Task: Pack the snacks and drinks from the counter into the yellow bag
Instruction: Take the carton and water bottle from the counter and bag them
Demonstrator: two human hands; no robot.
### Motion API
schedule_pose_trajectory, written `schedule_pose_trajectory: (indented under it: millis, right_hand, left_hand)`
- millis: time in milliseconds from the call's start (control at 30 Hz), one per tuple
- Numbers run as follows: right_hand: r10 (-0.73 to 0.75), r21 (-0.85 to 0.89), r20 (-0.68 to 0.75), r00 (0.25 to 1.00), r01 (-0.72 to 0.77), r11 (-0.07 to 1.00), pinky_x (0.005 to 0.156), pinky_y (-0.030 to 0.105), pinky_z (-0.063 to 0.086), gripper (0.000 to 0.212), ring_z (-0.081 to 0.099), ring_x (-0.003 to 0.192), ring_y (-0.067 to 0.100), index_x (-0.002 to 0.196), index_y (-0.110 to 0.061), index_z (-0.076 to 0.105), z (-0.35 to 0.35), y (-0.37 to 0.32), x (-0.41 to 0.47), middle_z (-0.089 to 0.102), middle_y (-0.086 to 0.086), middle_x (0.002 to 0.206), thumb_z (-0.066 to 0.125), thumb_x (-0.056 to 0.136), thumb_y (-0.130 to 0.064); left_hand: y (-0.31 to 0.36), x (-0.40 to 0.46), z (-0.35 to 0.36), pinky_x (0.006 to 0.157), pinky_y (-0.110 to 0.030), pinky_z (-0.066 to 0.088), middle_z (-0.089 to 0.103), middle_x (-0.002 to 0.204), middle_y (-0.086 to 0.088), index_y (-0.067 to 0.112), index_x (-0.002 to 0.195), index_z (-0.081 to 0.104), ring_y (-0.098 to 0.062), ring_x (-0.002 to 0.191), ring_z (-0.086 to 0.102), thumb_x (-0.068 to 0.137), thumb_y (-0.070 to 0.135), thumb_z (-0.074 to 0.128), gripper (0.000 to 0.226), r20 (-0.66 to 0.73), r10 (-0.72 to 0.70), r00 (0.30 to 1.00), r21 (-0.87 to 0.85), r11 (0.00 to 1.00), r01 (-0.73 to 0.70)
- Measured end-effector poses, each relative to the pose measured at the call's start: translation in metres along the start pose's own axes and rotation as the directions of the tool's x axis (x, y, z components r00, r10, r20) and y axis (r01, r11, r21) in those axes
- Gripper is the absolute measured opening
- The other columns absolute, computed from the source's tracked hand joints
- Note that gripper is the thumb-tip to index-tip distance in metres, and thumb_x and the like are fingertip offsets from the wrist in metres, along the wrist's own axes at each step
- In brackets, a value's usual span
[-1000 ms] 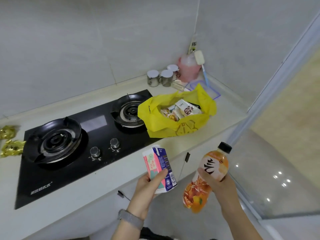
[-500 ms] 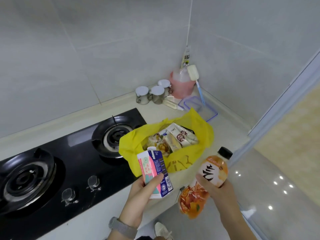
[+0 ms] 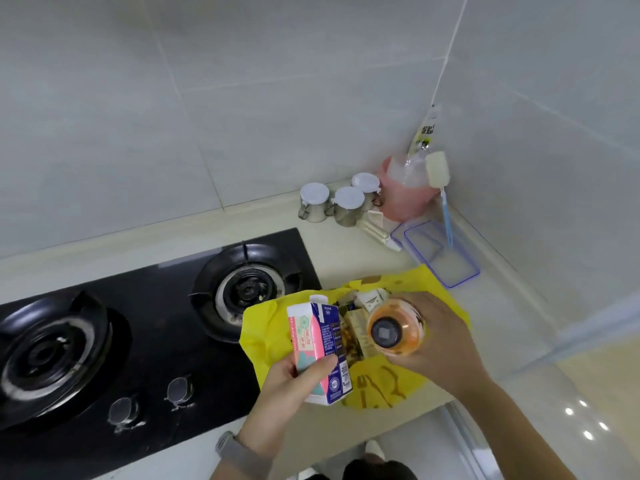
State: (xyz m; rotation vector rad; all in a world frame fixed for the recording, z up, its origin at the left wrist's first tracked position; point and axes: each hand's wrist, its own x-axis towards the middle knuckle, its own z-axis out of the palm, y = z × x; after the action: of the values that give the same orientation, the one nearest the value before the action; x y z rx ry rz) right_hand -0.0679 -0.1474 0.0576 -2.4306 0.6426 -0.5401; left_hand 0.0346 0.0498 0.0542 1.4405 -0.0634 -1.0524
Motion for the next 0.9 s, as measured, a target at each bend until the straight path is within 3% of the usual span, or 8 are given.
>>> schedule_pose_trajectory:
  millis: [133, 200, 300, 400, 533, 633, 767, 900]
  right_hand:
    - [-0.136, -0.286, 0.247, 0.959, 0.207, 0.936, 0.063, 0.022, 0.051, 0.074, 0.063, 0.093, 0.011, 0.110, -0.036, 0.059, 0.030, 0.014, 0.043, 0.064, -0.016, 0.102, 0.079, 0.041, -0.055]
    - [-0.132, -0.339, 0.391, 0.911, 0.276, 0.899, 0.067, 0.024, 0.050, 0.079, 0.063, 0.097, 0.013, 0.115, -0.033, 0.056, 0.044, 0.023, 0.061, 0.062, -0.014, 0.109, 0.080, 0.043, -0.053]
    - [-0.127, -0.371, 0.499, 0.857, 0.344, 0.863, 0.084, 0.028, 0.048, 0.078, 0.054, 0.111, 0.014, 0.125, -0.033, 0.048, 0.058, 0.035, 0.079, 0.055, -0.011, 0.122, 0.078, 0.055, -0.049]
    - [-0.116, -0.371, 0.513, 0.850, 0.342, 0.864, 0.092, 0.029, 0.043, 0.081, 0.048, 0.116, 0.016, 0.133, -0.032, 0.040, 0.066, 0.034, 0.093, 0.050, -0.008, 0.127, 0.074, 0.062, -0.045]
    - [-0.085, -0.421, 0.548, 0.832, 0.362, 0.832, 0.099, 0.034, 0.040, 0.090, 0.044, 0.120, 0.022, 0.140, -0.032, 0.031, 0.085, 0.029, 0.107, 0.048, -0.002, 0.130, 0.073, 0.063, -0.055]
    - [-0.080, -0.449, 0.591, 0.802, 0.410, 0.794, 0.100, 0.035, 0.036, 0.084, 0.042, 0.122, 0.024, 0.138, -0.032, 0.032, 0.103, 0.030, 0.111, 0.048, 0.000, 0.132, 0.073, 0.067, -0.049]
    - [-0.089, -0.390, 0.616, 0.783, 0.402, 0.829, 0.103, 0.032, 0.035, 0.078, 0.039, 0.125, 0.022, 0.137, -0.028, 0.036, 0.110, 0.040, 0.118, 0.047, -0.001, 0.134, 0.071, 0.070, -0.046]
    - [-0.079, -0.336, 0.625, 0.776, 0.360, 0.870, 0.108, 0.031, 0.032, 0.078, 0.034, 0.132, 0.019, 0.146, -0.029, 0.022, 0.105, 0.053, 0.114, 0.040, -0.002, 0.143, 0.062, 0.081, -0.047]
  left_hand:
    - [0.005, 0.008, 0.002, 0.085, -0.036, 0.052, 0.073, 0.102, -0.008, 0.011, 0.108, 0.064, -0.024, 0.096, 0.068, 0.065, 0.035, 0.078, 0.052, -0.052, -0.009, 0.999, -0.026, 1.000, 0.008]
    - [0.007, 0.011, 0.001, 0.083, -0.035, 0.053, 0.073, 0.100, -0.007, 0.011, 0.107, 0.065, -0.023, 0.093, 0.069, 0.062, 0.037, 0.080, 0.054, -0.103, -0.018, 0.995, -0.034, 0.999, 0.014]
    - [0.009, 0.015, -0.001, 0.082, -0.035, 0.053, 0.074, 0.097, -0.007, 0.011, 0.106, 0.064, -0.023, 0.091, 0.070, 0.062, 0.036, 0.075, 0.052, -0.157, -0.029, 0.987, -0.069, 0.997, 0.018]
    - [0.010, 0.019, -0.003, 0.080, -0.036, 0.054, 0.074, 0.095, -0.007, 0.011, 0.105, 0.063, -0.023, 0.088, 0.071, 0.060, 0.035, 0.071, 0.051, -0.200, -0.052, 0.978, -0.108, 0.994, 0.031]
    - [0.010, 0.025, 0.000, 0.084, -0.038, 0.053, 0.074, 0.095, -0.007, 0.012, 0.106, 0.063, -0.024, 0.089, 0.070, 0.060, 0.037, 0.073, 0.053, -0.234, -0.061, 0.970, -0.124, 0.992, 0.033]
    - [0.012, 0.027, 0.001, 0.085, -0.040, 0.054, 0.074, 0.095, -0.007, 0.011, 0.106, 0.063, -0.024, 0.089, 0.071, 0.061, 0.037, 0.079, 0.055, -0.249, -0.053, 0.967, -0.113, 0.993, 0.026]
    - [0.012, 0.027, 0.001, 0.084, -0.038, 0.054, 0.074, 0.097, -0.007, 0.011, 0.107, 0.062, -0.024, 0.090, 0.070, 0.060, 0.038, 0.072, 0.056, -0.263, -0.051, 0.963, -0.119, 0.993, 0.020]
    - [0.010, 0.029, 0.003, 0.082, -0.037, 0.055, 0.074, 0.097, -0.005, 0.013, 0.107, 0.062, -0.022, 0.090, 0.070, 0.065, 0.035, 0.071, 0.049, -0.272, -0.047, 0.961, -0.119, 0.993, 0.015]
